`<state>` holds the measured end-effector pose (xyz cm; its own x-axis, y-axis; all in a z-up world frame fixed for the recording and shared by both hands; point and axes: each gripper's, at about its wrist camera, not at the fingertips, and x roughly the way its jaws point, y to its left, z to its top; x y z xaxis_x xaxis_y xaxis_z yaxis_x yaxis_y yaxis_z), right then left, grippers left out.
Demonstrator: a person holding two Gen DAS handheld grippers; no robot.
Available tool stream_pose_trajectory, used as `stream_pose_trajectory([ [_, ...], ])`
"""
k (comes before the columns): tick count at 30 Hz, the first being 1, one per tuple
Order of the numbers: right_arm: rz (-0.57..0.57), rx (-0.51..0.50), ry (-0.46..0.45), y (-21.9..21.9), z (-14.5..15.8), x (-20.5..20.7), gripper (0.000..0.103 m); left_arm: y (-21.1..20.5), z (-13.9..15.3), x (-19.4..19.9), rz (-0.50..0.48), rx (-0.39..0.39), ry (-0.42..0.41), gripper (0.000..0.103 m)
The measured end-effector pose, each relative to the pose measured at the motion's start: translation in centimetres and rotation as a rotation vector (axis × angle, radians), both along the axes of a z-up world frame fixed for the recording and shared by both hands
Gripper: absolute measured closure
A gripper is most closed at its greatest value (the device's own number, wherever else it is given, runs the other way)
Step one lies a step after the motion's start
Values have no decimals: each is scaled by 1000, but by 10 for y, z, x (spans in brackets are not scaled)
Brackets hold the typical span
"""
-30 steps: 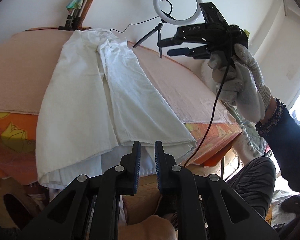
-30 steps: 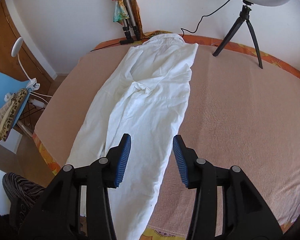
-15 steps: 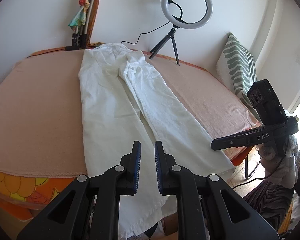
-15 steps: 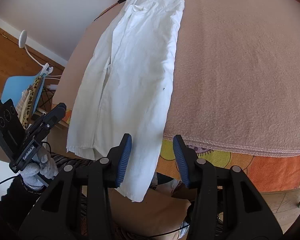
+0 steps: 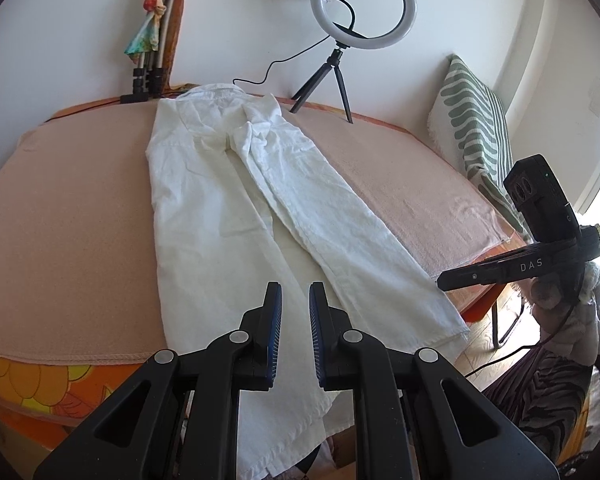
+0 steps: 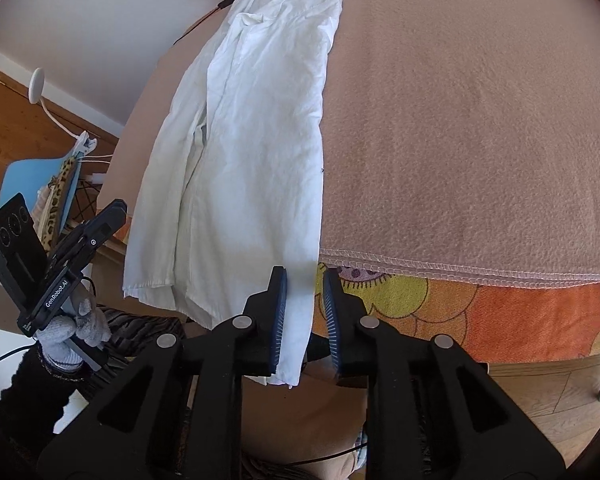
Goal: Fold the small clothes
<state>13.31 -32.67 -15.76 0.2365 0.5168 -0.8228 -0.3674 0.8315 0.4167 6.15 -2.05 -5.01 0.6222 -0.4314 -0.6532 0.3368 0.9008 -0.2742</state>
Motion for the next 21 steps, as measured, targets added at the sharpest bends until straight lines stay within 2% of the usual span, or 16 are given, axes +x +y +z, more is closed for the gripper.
stream_pose_trajectory([
  [5,-8,29,-136,-7,43,12,83,-30,5,17,-93,0,5,91],
  [9,-21,53,-216,-10,75,47,82,-64,7,29,-177,7,-6,91],
  [13,-21,57,-260,-8,100,101,82,-97,0,43,-264,28,7,89],
  [14,-17,57,-264,-6,105,118,80,-103,-3,47,-282,31,16,89],
  [15,-8,55,-261,-3,107,135,74,-109,-7,51,-297,33,23,89],
  [17,-5,53,-273,4,112,169,69,-118,-13,56,-323,35,34,89],
  [21,6,69,-262,22,107,233,69,-130,-24,64,-371,43,54,89],
])
